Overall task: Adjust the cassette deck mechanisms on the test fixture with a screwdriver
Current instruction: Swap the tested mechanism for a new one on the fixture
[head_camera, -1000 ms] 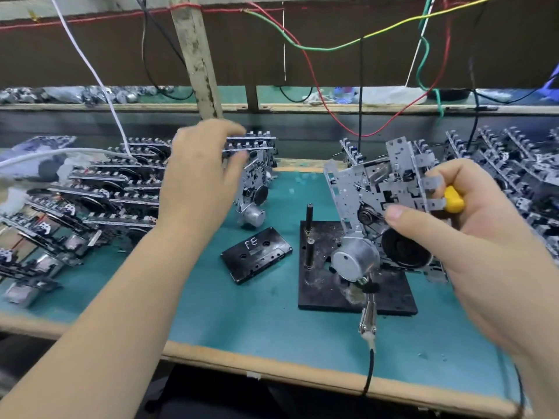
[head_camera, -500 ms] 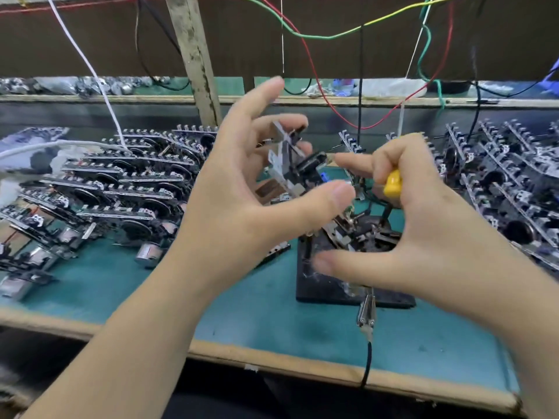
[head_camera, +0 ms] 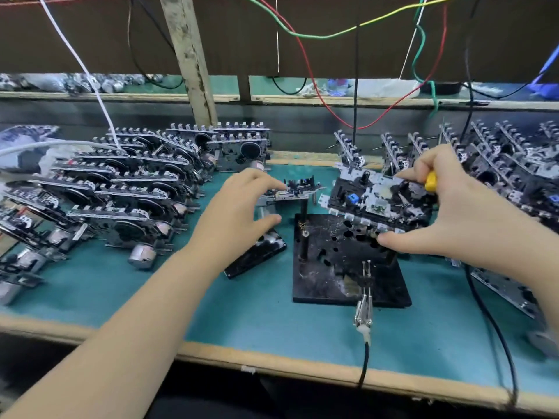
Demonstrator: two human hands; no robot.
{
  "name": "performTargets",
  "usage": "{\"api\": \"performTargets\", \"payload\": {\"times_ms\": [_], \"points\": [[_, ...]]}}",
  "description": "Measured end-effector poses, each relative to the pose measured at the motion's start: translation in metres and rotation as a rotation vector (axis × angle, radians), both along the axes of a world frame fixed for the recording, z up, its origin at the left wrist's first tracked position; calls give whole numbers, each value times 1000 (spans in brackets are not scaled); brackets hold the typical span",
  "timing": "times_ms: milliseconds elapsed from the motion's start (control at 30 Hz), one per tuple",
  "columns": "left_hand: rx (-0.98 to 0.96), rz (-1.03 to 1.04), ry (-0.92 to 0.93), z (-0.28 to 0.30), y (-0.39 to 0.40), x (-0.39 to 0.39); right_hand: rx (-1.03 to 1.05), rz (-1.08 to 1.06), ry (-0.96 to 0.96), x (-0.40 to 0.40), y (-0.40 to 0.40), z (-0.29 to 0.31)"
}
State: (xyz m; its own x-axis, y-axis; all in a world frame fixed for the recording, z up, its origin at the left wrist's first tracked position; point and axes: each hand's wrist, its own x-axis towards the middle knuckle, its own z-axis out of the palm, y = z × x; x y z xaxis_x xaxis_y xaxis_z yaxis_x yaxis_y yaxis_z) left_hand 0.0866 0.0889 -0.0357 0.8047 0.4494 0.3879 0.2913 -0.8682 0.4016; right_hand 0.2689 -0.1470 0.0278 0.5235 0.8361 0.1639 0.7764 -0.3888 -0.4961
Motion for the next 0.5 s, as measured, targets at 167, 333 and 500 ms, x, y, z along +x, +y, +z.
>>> {"api": "performTargets", "payload": {"times_ms": [167,333,500], "points": [[95,-21,-17,6,8,27,-18,14,69,3,2,-8],[21,99,-106,5,11,39,-63,62,104,3,6,-10],[-124,128,-12,4,3,45,-116,130,93,8,16,-11]]}}
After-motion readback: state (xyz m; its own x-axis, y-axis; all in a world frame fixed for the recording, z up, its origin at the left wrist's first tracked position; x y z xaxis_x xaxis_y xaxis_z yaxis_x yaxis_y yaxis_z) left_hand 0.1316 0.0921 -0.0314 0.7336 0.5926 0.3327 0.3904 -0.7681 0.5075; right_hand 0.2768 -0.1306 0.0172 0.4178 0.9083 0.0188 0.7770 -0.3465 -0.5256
